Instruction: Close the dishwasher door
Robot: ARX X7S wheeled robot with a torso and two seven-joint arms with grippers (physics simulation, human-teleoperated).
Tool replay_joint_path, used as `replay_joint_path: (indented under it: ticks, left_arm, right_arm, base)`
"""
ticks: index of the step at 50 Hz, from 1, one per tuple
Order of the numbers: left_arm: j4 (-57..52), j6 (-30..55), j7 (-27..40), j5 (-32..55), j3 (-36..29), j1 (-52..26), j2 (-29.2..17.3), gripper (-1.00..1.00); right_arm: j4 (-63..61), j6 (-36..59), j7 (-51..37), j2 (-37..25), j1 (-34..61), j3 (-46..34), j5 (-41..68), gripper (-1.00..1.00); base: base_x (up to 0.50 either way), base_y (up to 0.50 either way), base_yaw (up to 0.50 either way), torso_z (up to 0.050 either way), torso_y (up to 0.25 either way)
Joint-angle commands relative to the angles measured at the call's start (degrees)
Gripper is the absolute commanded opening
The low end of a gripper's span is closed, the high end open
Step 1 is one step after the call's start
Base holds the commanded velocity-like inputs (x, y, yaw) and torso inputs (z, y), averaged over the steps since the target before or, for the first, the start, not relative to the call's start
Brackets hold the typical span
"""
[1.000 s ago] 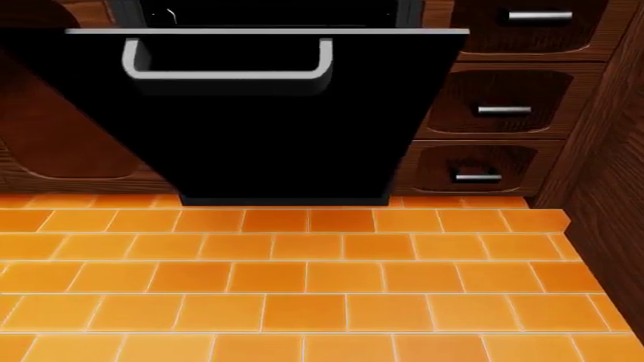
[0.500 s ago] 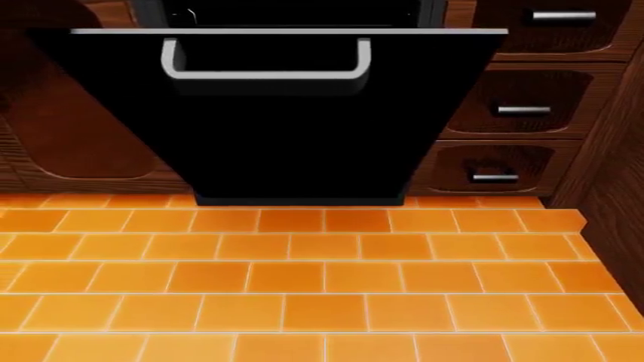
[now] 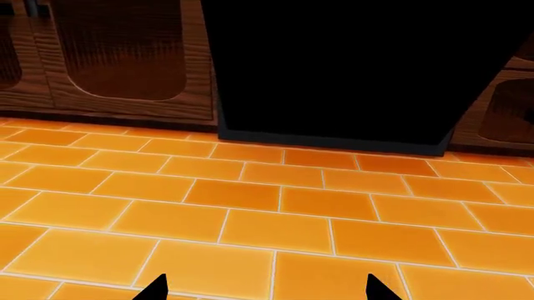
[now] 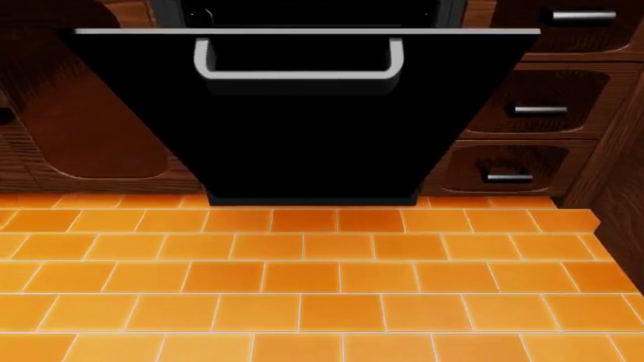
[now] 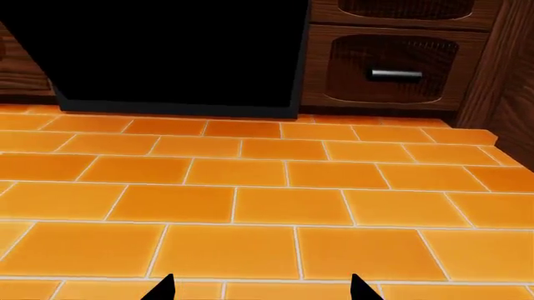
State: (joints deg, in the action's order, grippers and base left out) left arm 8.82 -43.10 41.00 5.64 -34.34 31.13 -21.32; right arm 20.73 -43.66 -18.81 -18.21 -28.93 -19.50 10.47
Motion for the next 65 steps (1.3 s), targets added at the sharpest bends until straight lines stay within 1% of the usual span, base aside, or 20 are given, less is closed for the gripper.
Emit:
replay_joint_path:
  ticks: [1, 11, 65]
  left_arm:
    - [0.2, 0.0, 0.2, 0.1, -0.2, -0.2, 0.0, 1.0]
    - [-0.1, 0.2, 0.4, -0.1, -0.4, -0.2, 0.0, 1.0]
    - [0.1, -0.1, 1.1, 0.1, -1.1, -0.5, -0.5, 1.0]
  right_arm:
    - [-0.1, -0.1, 0.1, -0.2, -0.1, -0.2, 0.3, 1.0]
    - [-0.7, 0.7, 0.4, -0.6, -0.1, -0.6, 0.8, 1.0]
    - [0.0, 0.2, -0.3, -0.7, 0.1, -1.1, 1.0, 1.0]
  base:
    - [0.0, 0.0, 0.0, 0.0, 0.0]
    - [0.02, 0.0, 0.0, 0.0, 0.0]
    - [0.2, 0.06, 0.0, 0.0, 0.0]
